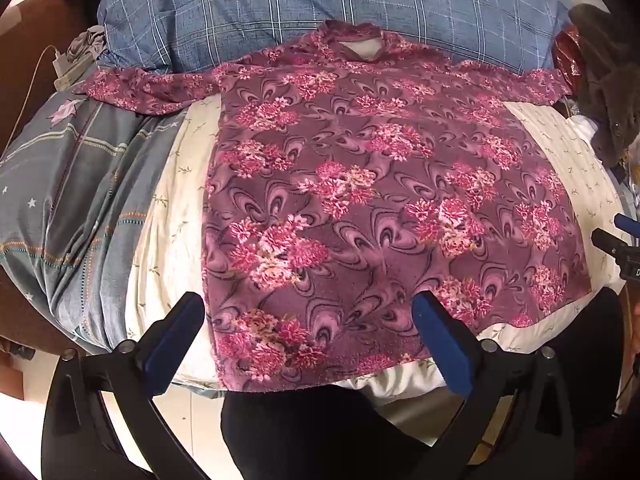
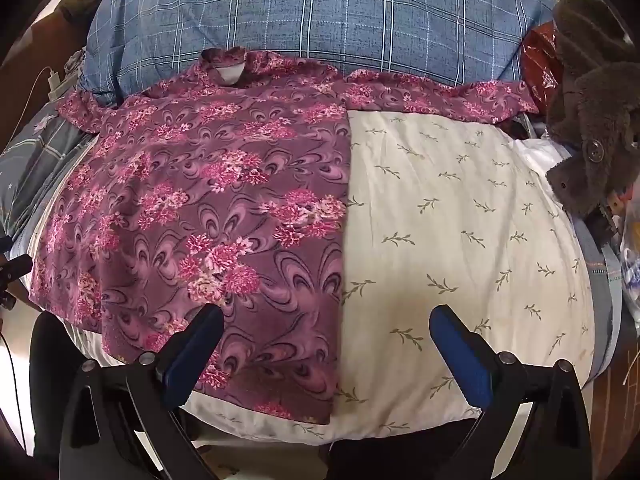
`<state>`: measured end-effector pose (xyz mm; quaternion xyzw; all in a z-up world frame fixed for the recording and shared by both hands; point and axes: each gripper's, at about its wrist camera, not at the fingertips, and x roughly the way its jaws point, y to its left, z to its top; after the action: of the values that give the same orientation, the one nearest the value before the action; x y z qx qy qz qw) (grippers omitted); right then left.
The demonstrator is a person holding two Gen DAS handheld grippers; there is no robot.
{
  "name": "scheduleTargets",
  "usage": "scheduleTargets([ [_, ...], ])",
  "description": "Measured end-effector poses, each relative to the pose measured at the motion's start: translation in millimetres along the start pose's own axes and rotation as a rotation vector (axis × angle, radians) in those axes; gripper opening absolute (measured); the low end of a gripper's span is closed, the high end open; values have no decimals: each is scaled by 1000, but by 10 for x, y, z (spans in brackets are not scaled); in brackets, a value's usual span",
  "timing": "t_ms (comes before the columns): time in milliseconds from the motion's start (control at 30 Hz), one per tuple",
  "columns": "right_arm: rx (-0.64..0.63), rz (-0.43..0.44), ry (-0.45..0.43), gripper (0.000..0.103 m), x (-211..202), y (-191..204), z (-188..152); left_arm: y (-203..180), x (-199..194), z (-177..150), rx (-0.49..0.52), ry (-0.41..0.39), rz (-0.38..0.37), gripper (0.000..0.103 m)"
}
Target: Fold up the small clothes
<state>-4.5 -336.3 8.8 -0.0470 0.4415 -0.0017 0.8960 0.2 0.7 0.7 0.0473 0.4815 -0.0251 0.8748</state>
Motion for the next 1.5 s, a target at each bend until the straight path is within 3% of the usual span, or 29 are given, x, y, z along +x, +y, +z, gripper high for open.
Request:
scheduleTargets([
  [333, 18, -12, 6, 103, 45, -71, 19, 70, 30, 109, 10, -37, -23, 103],
  [400, 18, -9, 0, 103, 36, -74, 37, 41, -18, 92, -23, -105, -78, 103],
  [633, -3, 8, 18, 103, 43, -49, 112, -9, 0, 109, -56, -82, -136, 103],
  [833, -5, 17, -7, 103, 1, -41, 117, -32, 27, 129, -44, -45, -132, 103],
  [1300, -11, 30, -65, 103, -76, -42, 204, -70, -61, 211, -37, -101, -111, 103],
  [1500, -7, 31, -77, 103, -85, -38, 207, -84, -48, 247, -32, -87, -109, 103],
])
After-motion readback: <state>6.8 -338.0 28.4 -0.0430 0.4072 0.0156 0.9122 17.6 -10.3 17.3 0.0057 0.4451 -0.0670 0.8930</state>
